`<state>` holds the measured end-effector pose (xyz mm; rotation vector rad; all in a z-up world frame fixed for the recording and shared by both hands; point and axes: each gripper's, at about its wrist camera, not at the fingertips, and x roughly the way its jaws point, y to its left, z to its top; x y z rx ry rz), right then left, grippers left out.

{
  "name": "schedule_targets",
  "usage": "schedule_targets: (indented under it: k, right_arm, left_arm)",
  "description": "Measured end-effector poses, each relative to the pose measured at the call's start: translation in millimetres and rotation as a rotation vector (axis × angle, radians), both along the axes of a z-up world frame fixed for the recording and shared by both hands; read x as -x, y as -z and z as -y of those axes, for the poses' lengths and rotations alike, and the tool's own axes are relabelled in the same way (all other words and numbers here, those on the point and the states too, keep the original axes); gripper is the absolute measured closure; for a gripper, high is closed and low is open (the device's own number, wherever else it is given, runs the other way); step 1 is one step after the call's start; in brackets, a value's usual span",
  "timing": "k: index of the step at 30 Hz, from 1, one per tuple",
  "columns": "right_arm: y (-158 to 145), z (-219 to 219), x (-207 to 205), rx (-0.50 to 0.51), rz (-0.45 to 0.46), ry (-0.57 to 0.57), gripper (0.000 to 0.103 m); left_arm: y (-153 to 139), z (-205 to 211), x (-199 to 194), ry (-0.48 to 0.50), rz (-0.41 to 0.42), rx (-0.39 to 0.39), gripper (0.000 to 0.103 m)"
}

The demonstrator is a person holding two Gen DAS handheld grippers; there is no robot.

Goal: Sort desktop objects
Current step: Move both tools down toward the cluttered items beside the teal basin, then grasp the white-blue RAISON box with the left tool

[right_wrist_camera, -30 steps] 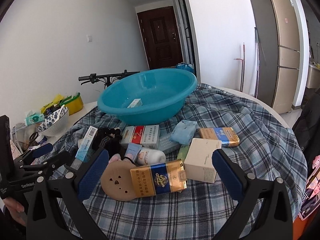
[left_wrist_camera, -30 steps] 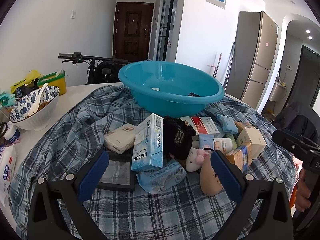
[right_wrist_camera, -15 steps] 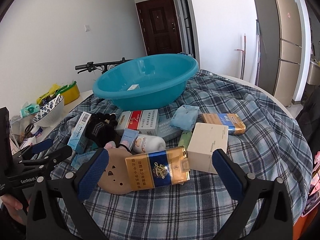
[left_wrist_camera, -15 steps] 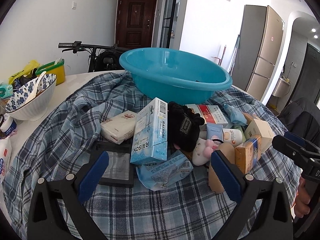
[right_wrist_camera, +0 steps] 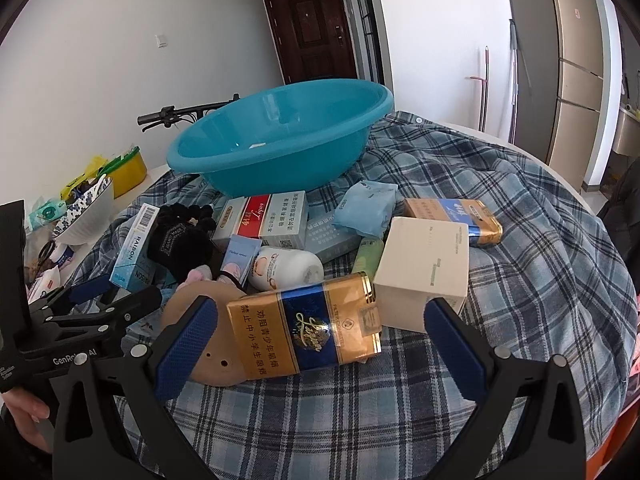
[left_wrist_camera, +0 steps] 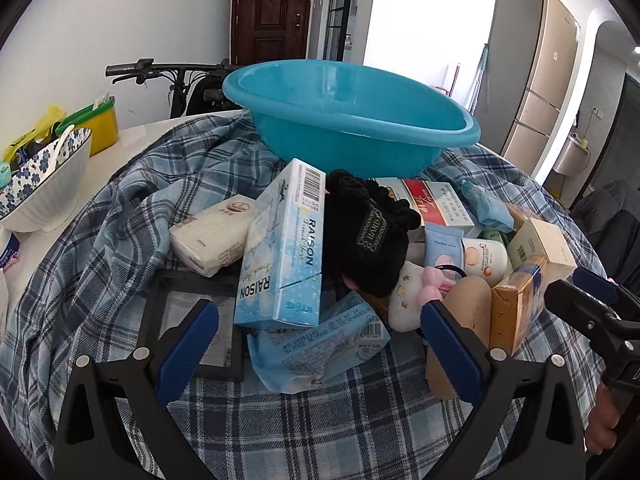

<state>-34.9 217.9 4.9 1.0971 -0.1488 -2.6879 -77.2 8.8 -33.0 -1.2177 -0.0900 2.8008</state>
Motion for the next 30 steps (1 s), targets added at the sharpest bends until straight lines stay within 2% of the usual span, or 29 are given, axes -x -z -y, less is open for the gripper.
schedule_targets:
  k: [4, 5, 8, 12, 15, 21, 30]
  right_arm:
    - [8, -2, 5, 0.007, 0.029, 0.014, 0.000]
    - [9, -3, 6, 0.011, 0.033, 0.017, 0.000]
    - [12, -4, 8, 0.015, 0.044, 0.021, 0.000]
    - [17, -1, 10, 0.014, 0.057, 0.019, 0.000]
    - [17, 0, 10, 0.015, 0.052, 0.015, 0.000]
    - [16, 4, 8, -0.001, 0.038, 0.011, 0.001]
    - [18, 2, 7, 0.009, 0.041, 0.003, 0.002]
  left_arm:
    - [3, -10, 3, 0.035, 0.010, 0.035, 0.016]
    - [4, -11, 4, 0.043, 0.015, 0.034, 0.022]
    - [7, -13, 6, 0.057, 0.028, 0.018, 0.032]
    - [11, -14, 9, 0.055, 0.038, 0.034, 0.054]
    - [13, -18, 8, 0.071, 0.033, 0.052, 0.063]
    - [11, -26, 3, 0.090, 0.011, 0.083, 0.074]
    - [9, -19, -5, 0.090, 0.019, 0.053, 0.078]
